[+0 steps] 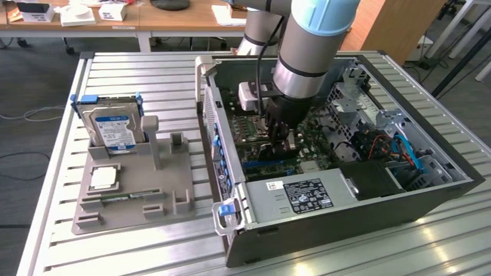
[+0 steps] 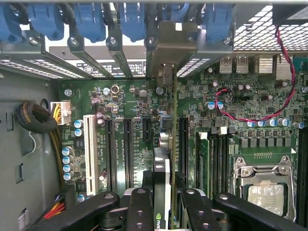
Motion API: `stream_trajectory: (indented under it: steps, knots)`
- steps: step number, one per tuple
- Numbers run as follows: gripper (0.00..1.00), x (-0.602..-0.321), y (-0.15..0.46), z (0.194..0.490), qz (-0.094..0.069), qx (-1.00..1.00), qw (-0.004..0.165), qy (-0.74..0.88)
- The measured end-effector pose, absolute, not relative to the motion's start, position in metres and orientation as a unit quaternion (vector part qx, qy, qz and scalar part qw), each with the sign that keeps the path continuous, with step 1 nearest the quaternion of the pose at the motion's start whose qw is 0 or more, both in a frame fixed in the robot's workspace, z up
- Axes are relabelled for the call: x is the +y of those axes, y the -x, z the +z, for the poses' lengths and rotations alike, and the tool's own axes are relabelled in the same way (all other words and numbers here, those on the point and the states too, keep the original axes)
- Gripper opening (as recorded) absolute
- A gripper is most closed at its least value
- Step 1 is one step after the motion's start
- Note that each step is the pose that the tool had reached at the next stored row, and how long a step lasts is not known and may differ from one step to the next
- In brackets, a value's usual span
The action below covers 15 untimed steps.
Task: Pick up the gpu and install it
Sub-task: 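Insert the gpu into the slot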
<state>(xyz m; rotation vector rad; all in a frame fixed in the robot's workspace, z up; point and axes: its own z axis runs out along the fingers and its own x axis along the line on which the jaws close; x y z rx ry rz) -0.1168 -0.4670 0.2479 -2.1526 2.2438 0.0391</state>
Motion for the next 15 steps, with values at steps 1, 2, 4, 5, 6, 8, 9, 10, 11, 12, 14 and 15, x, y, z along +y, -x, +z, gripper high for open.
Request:
stream_trajectory:
  steps: [1,2,4,5,6,8,9,10,11,12,14,15]
  knots:
    - [0.27,-0.4670,0.1168,0.2479,0.013,0.721,0.016,0.692]
    - [0.27,-0.4670,0.1168,0.2479,0.013,0.721,0.016,0.692]
    - [0.27,-0.4670,0.1168,0.2479,0.013,0.721,0.016,0.692]
    - [0.27,-0.4670,0.1168,0.2478,0.013,0.721,0.016,0.692]
    - [0.27,-0.4670,0.1168,0.2478,0.013,0.721,0.016,0.692]
    - [0.27,-0.4670,0.1168,0.2472,0.013,0.721,0.016,0.692]
    - [0.27,-0.4670,0.1168,0.2471,0.013,0.721,0.016,0.692]
    - [0.27,-0.4670,0.1168,0.2470,0.013,0.721,0.016,0.692]
    - [0.27,-0.4670,0.1168,0.2470,0.013,0.721,0.016,0.692]
    - [0.27,-0.4670,0.1168,0.2470,0.013,0.721,0.016,0.692]
    - [0.27,-0.4670,0.1168,0.2469,0.013,0.722,0.016,0.692]
    - [0.27,-0.4670,0.1168,0.2469,0.013,0.723,0.016,0.690]
